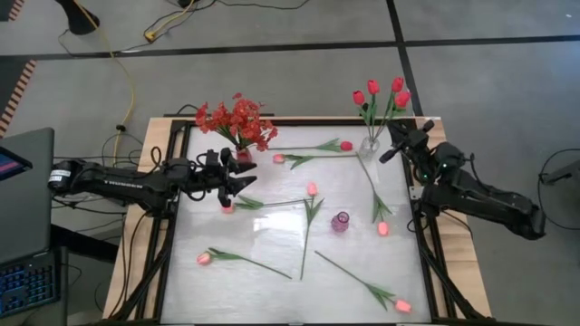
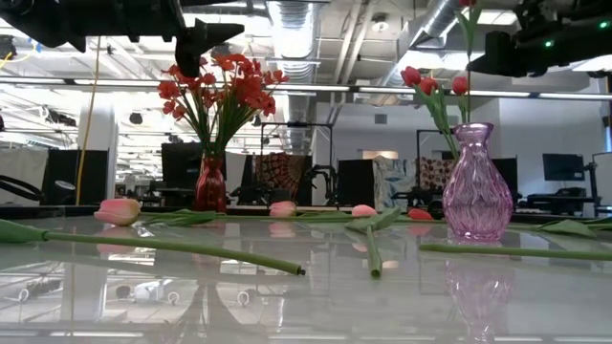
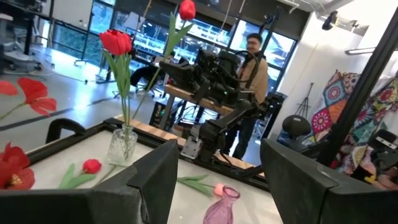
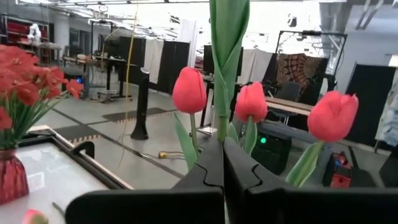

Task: Sort flowers into vase by color
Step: Put the red tulip into the transparent flower vase

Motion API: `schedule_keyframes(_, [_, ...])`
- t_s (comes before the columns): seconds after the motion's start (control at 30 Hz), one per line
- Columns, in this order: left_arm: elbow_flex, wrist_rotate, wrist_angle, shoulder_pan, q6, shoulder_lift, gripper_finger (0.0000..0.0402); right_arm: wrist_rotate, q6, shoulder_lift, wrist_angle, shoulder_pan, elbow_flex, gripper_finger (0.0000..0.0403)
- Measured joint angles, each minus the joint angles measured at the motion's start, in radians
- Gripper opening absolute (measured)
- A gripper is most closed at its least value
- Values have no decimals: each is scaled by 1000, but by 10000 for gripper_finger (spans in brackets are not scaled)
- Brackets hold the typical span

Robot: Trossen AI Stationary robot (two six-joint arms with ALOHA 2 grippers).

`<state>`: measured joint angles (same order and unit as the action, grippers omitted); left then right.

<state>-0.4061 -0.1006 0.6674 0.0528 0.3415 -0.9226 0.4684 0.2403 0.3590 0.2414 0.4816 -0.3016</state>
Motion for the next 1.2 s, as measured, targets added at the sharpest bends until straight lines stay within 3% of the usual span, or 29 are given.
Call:
schedule_keyframes(0.27, [0, -11, -6, 0, -16, 0, 215, 0, -8, 1, 3, 1, 2, 17])
schedule_keyframes(0.6, [0, -8, -39, 0, -8, 0, 215, -1, -6, -1, 211, 1, 117, 17])
schedule_keyframes(1.2, [0, -11, -47, 0, 2, 0, 215, 10, -35, 0, 140, 18, 118, 17])
